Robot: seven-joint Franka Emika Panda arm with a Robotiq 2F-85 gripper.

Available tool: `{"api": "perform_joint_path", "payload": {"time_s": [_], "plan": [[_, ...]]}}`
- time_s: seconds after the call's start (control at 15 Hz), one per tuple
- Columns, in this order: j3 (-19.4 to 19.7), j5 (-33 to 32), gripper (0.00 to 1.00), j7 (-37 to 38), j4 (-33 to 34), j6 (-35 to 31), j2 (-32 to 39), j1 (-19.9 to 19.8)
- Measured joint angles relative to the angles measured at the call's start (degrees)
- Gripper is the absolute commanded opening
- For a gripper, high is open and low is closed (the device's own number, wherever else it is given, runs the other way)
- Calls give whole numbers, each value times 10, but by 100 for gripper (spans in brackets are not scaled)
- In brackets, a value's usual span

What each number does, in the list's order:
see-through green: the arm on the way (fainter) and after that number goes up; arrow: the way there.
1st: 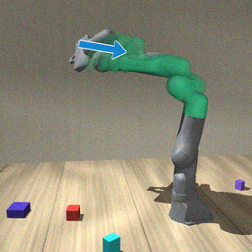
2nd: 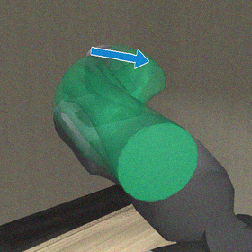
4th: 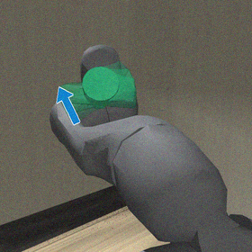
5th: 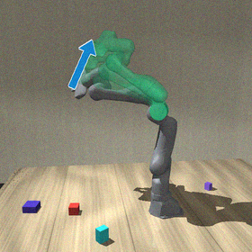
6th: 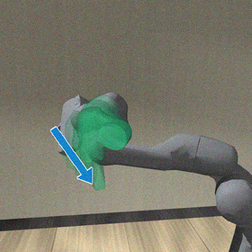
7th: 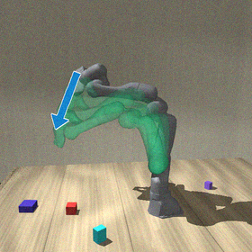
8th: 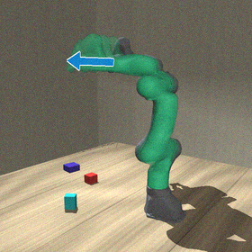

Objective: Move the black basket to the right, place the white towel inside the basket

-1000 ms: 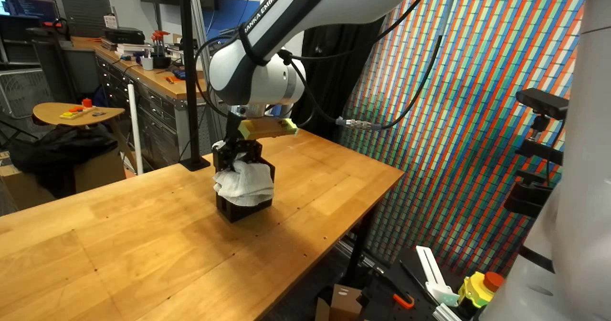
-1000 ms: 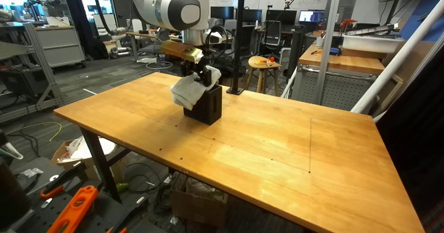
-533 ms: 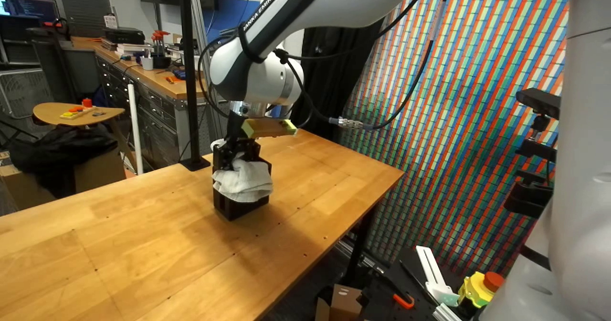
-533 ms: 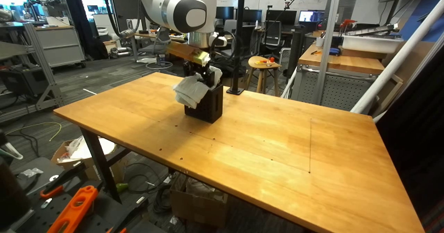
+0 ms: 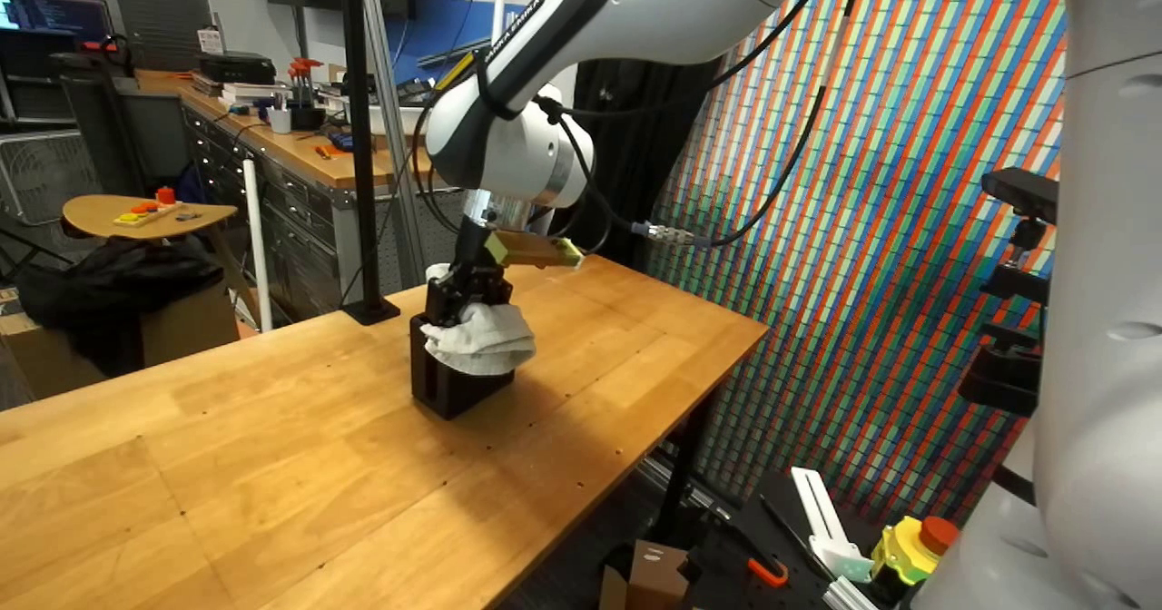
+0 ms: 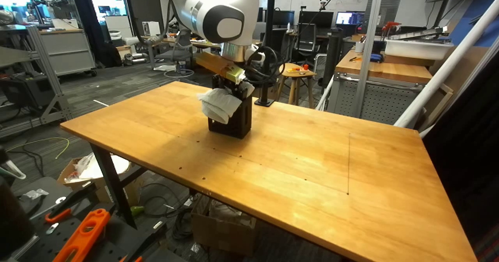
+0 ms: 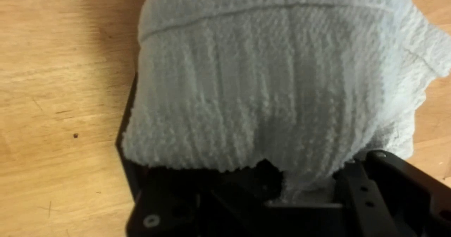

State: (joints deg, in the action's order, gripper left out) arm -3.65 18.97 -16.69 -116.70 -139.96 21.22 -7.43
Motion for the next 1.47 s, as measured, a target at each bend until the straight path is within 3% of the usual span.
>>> {"api": "perform_joint_path", "payload": {"time_s": [0.33,0.47,0.6,1.0,1.2,1.27,1.4,1.47], "plan": [[0,5,1,-3,0,7,0,-4],[-1,6,27,-3,0,9,2,-4],[-1,6,36,-3,0,9,3,-4],[-2,6,81,-2,0,9,2,-2],[-2,5,81,-2,-1,9,-2,-1],[-2,5,45,-2,-1,9,-3,0],[-2,3,48,-2,-2,8,-5,2],[-2,1,42,-1,-2,8,-5,4]]}}
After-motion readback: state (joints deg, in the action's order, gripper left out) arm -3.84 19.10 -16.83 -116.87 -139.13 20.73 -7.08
